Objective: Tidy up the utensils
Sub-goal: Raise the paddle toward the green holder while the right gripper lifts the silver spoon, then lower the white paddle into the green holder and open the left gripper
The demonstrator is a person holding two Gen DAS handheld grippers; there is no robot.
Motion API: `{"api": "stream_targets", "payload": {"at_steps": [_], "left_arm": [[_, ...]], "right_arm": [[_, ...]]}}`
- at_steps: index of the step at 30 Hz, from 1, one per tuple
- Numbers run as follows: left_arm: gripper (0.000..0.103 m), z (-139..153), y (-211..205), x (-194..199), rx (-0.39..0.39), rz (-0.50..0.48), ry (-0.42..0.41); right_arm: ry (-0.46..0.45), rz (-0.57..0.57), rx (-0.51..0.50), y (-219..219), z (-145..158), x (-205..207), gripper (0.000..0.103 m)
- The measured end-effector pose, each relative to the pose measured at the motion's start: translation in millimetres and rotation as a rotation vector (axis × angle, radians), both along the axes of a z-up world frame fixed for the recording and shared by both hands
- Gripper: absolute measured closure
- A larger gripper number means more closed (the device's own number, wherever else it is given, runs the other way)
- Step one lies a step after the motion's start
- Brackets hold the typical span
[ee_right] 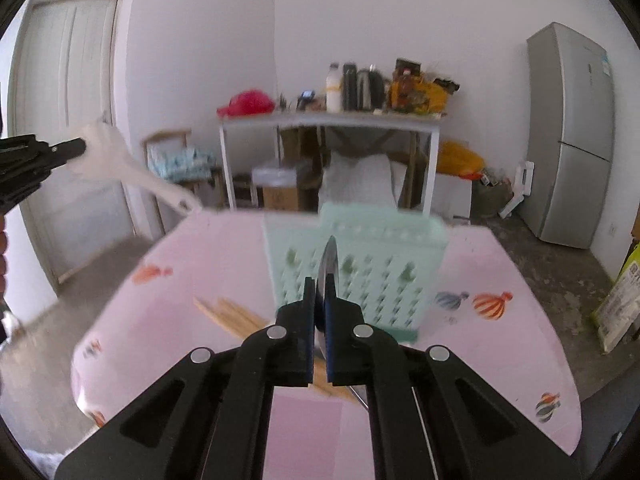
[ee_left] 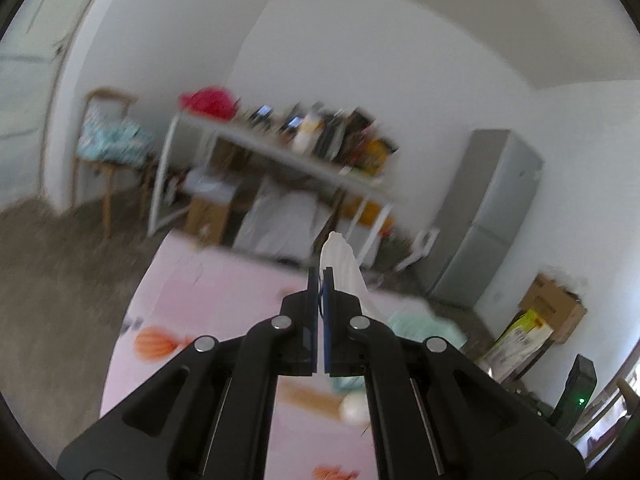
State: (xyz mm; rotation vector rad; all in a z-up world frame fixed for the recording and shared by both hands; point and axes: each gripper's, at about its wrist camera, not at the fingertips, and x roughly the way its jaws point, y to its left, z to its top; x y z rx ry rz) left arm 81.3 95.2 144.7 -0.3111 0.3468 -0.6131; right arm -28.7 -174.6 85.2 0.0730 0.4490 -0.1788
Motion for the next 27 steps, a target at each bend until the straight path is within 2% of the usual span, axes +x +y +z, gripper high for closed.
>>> {"api": "stream_targets", "payload": {"at_steps": [2,5,9,13,18,23,27], "left_arm": [[0.103,14.7,-18.8,1.8,0.003,-0.035,-0.052],[0.103,24.2,-56.9,8.8,0.086,-0.061,-0.085],[0.103,18.8,-107.0,19.6,0.199,-0.118,-0.076],[0.103,8.4,-145.6,24.7,0.35,-0.097,-0.113],[0.103,-1.5,-178.5,32.6,0.491,-0.099,-0.147],[0.103,-22.0,-200.1,53.0,0.543,-0.138,-0.08],[0.103,-39.5,-207.9,70.1,0.541,-0.159,-0.022]], "right_arm": [[-0.041,-0.011,0.003,-10.2,15.9,-4.6,0.099],[-0.094,-0.015,0.025,-21.3,33.4,-11.4,0.099],[-0.164,-0.006,0.068,-42.7,58.2,-19.9,0.099],[-0.224,0.024,0.114,-65.3,81.1,-19.6,0.099],[-0.303,0.078,0.169,-87.0,100.1,-17.1,0.099],[-0.392,0.187,0.306,-119.6,113.5,1.3,0.099],[-0.421,0.259,0.421,-140.2,112.4,25.6,0.099]]}}
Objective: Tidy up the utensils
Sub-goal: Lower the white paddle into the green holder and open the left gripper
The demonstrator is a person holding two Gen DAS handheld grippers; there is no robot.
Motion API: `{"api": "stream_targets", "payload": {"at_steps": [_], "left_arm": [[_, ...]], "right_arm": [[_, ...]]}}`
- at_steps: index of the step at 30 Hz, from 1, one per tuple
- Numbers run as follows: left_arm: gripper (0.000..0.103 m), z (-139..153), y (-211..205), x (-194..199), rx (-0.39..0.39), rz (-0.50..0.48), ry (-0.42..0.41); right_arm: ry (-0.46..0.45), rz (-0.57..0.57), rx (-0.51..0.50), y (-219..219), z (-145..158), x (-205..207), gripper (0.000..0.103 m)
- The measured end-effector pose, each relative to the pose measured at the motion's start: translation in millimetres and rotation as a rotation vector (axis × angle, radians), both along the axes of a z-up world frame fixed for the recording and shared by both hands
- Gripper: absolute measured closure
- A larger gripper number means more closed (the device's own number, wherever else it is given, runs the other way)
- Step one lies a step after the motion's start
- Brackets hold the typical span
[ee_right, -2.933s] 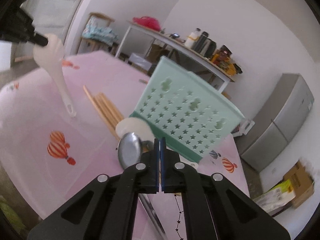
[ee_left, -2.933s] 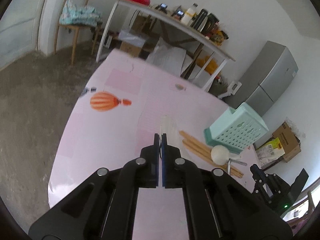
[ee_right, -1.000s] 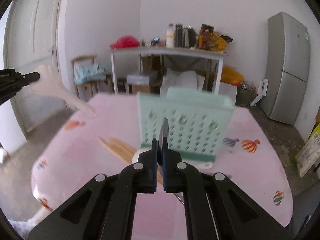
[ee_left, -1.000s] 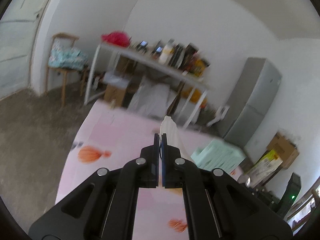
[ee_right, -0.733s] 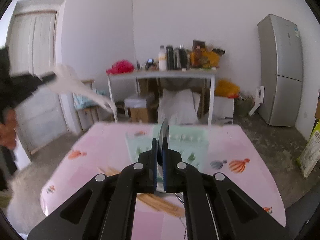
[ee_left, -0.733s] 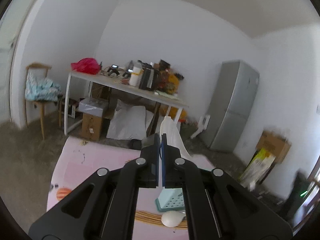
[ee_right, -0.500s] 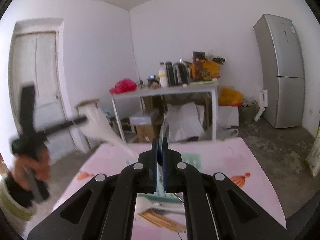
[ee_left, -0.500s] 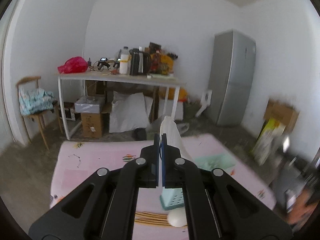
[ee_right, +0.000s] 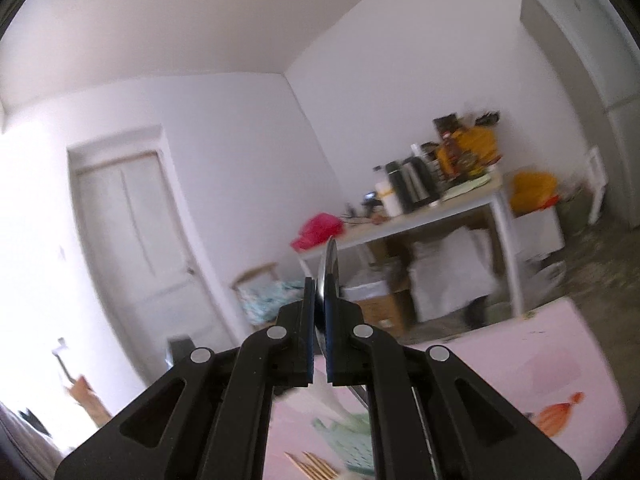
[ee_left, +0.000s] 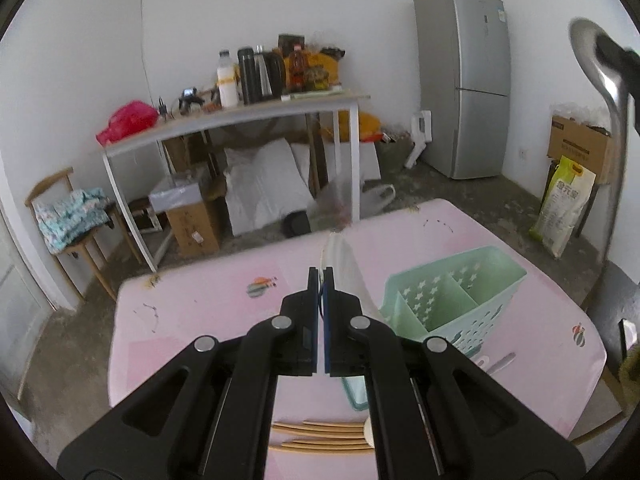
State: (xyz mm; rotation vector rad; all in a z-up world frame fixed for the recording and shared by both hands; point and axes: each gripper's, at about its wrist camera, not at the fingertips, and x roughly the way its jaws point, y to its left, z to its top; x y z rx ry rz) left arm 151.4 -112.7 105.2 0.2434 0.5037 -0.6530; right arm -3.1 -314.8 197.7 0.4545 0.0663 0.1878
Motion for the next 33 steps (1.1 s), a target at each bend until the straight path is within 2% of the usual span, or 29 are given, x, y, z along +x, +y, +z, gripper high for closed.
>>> {"api": "stream_targets", "payload": {"at_steps": [4,8,9,11,17,21,23,25,33], "left_arm": [[0.102,-8.4,0.4,10.0,-0.017,0.003,0.031],[0.099,-14.0,4.7,14.0,-0.067,-0.02,0.084],[0.098,-15.1,6.3,14.7,-0.081,-0.026,0.092],[0.089,-15.5,8.0,14.3,-0.109,-0.032,0.101],[0.085,-17.9,25.1,14.2,-0.204,-0.038,0.119],[0.082,-15.4,42.7,9.5,-0.273,-0.018,0.104],[0.071,-15.4,53.2,3.0,-0.302,0.002,0.089],[0.066,-18.7,64.8,-3.4,-0.324,0.025,0.074],[0.052,-41.7,93.5,-19.7,-0.291,0.094,0.119]], "right_arm": [[-0.021,0.051,0.046,-9.3,-5.6,28.3,0.099],[-0.026,0.089,0.064,-16.1,-15.8,56.8,0.099],[-0.023,0.097,0.068,-18.4,-21.4,64.7,0.099],[-0.007,0.118,0.081,-21.7,-33.5,76.0,0.099],[0.087,0.14,0.137,-30.3,-90.1,105.4,0.099],[0.158,0.116,0.154,-34.9,-120.5,105.8,0.099],[0.182,0.106,0.159,-37.7,-131.7,103.3,0.099],[0.186,0.096,0.164,-40.2,-139.3,97.7,0.099],[0.227,-0.001,0.133,-45.0,-137.8,76.8,0.098]]}}
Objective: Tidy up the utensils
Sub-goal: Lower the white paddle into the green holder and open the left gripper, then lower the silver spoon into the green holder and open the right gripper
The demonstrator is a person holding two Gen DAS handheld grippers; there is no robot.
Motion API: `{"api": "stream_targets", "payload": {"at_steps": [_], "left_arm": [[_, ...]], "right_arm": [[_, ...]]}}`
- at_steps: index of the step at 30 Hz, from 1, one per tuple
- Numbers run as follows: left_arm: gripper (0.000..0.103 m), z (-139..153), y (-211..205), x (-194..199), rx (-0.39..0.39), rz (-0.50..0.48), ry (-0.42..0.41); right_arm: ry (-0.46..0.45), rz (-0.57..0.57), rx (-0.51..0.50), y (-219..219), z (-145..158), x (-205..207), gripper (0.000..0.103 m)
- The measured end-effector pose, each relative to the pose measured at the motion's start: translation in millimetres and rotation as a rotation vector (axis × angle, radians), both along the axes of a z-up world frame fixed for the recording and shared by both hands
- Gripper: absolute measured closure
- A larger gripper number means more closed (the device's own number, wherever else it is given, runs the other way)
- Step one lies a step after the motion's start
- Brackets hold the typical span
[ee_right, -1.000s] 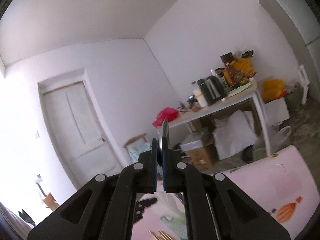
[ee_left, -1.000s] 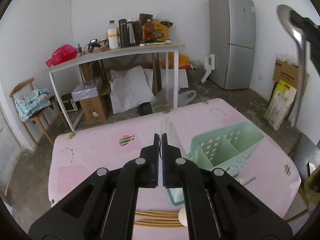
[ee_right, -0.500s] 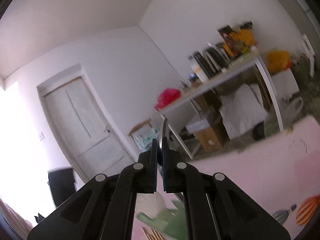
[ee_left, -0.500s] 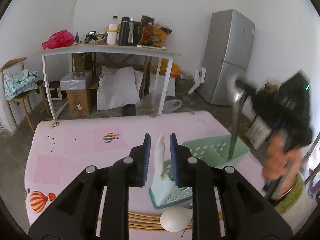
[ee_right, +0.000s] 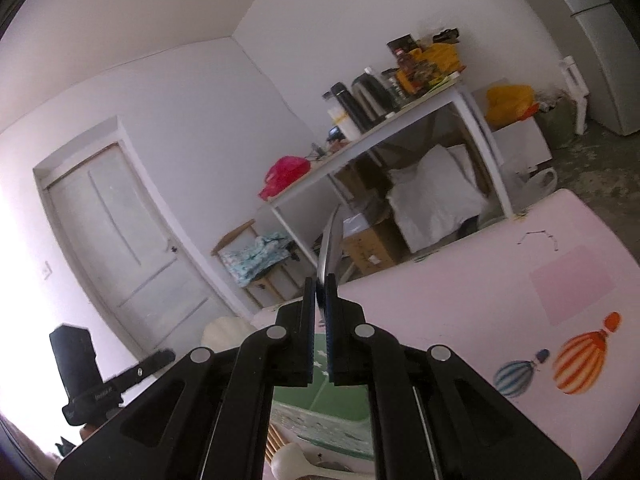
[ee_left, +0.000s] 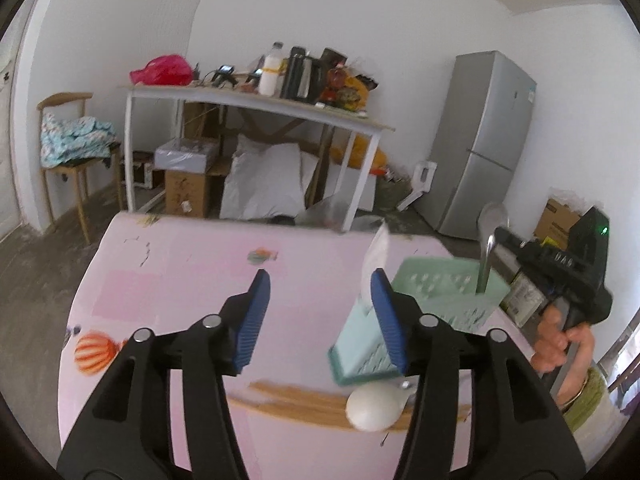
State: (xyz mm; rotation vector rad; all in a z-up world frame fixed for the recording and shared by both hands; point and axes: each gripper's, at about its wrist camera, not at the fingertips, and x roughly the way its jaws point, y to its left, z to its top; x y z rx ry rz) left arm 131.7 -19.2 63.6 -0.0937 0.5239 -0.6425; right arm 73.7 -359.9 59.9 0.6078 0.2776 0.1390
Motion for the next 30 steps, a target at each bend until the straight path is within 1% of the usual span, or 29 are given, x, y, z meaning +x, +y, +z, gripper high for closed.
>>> {"api": "stream_targets", "payload": {"at_steps": [5,12,14,15,17,19,22,23,25,27,28,29,30], "left_arm": [[0.051,-17.8,11.2,-8.3,0.024,0.011,0.054],[0.05,-33.4,17.1,-19.4,0.042,0.012,0.088],[0.05,-37.3,17.6,-18.6,0.045,0.009,0.098],[0.05,-38.8,18.1,-17.6,0.048,0.008,0.102],[0.05,-41.3,19.0,-15.6,0.049,0.004,0.11],[0.049,-41.7,18.3,-14.7,0.048,0.001,0.116],[0.048,-44.4,18.8,-12.5,0.05,-0.005,0.124],[0.048,-44.7,19.1,-11.0,0.05,-0.006,0.126],[0.048,-46.8,20.2,-9.4,0.048,-0.007,0.133],[0.048,-48.4,20.6,-8.8,0.049,-0.007,0.138],[0.048,-49.4,21.3,-8.4,0.05,-0.007,0.14],[0.048,-50.1,21.8,-8.7,0.051,-0.007,0.141],[0.048,-50.7,22.2,-8.6,0.052,-0.006,0.141]], "right_arm": [[0.006,-0.044,0.033,-5.3,-1.0,-8.4,0.098],[0.003,-0.025,0.023,-4.2,8.8,-11.4,0.097],[0.016,-0.014,0.01,-3.0,14.0,-8.4,0.096],[0.029,-0.001,0.002,-2.9,17.9,-3.4,0.092],[0.063,0.028,-0.01,-2.9,23.6,7.5,0.064],[0.096,0.072,-0.012,-2.5,28.5,20.7,0.052],[0.182,0.151,-0.028,1.5,35.8,53.5,0.046],[0.204,0.169,-0.036,2.8,37.6,61.1,0.045],[0.283,0.199,-0.055,5.8,39.0,85.8,0.045],[0.353,0.206,-0.06,6.9,36.3,105.0,0.047],[0.376,0.21,-0.058,7.0,33.6,113.1,0.059],[0.392,0.215,-0.055,7.5,31.0,117.8,0.079],[0.418,0.218,-0.041,6.9,26.8,123.7,0.086]]}}
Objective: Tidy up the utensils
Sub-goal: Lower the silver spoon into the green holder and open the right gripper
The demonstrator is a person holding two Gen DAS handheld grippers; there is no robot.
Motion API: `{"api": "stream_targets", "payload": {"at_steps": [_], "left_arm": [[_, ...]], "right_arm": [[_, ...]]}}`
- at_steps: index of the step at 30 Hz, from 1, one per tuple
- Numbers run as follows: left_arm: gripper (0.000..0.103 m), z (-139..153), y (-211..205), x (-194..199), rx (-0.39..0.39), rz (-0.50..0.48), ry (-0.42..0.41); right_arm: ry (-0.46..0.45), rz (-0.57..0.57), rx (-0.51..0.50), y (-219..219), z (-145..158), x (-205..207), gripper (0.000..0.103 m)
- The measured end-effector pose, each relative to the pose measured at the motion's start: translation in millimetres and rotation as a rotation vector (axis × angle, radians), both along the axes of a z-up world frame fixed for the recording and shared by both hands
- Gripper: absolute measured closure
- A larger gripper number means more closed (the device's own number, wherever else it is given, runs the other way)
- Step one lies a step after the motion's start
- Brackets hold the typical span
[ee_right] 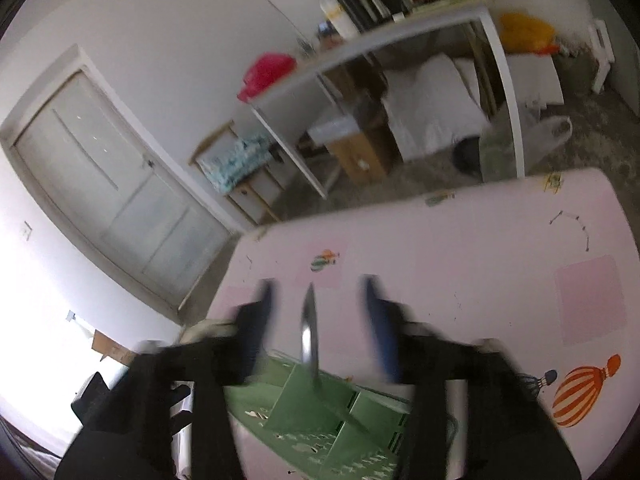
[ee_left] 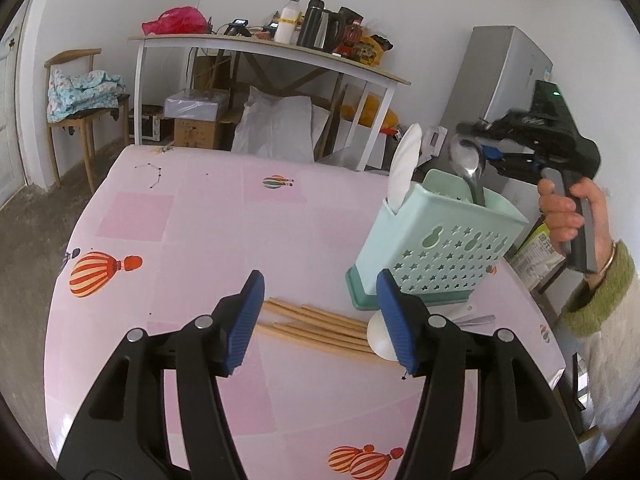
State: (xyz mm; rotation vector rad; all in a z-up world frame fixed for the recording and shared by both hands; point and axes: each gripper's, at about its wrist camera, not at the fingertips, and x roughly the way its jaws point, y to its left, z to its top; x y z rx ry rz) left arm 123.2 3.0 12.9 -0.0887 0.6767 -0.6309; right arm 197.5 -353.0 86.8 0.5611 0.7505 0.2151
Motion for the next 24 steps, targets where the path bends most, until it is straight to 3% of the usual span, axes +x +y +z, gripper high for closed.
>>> {"api": "stream_targets", "payload": {"at_steps": [1,8,13,15,17,21,24], "left_arm": [[0.048,-0.7,1.0,0.5,0.001,0.002,0.001],[0.048,-4.3,3.0,2.8,-0.003,0.011,0.012],[0.048,-2.3,0.8,1.1,-0.008,0.003,0.009],[0.048,0.6,-3.0,-1.0,-0.007,-0.007,-0.002],[0.048,9.1,-13.2,-3.7,-0.001,-0.037,-0.038],[0.048,37.8,-51.2,-23.2,0.014,-0.172,-0.2],[0.057,55.0,-86.9,-37.1,0.003,-0.284,-0.312]], "right_arm": [[-0.004,0.005,0.022,-0.2,-0.5,1.3,0.097],[-0.097,0.013,0.015,10.3,5.3,-17.3,0.098],[-0.154,0.01,0.139,0.0,2.5,-28.5,0.098],[-0.157,-0.018,0.108,-0.1,2.3,-30.6,0.099],[-0.159,-0.025,0.076,4.3,5.0,-31.4,0.099],[-0.141,-0.022,0.049,11.8,4.2,-27.0,0.098],[-0.131,-0.027,0.063,8.3,2.1,-25.1,0.098]]}}
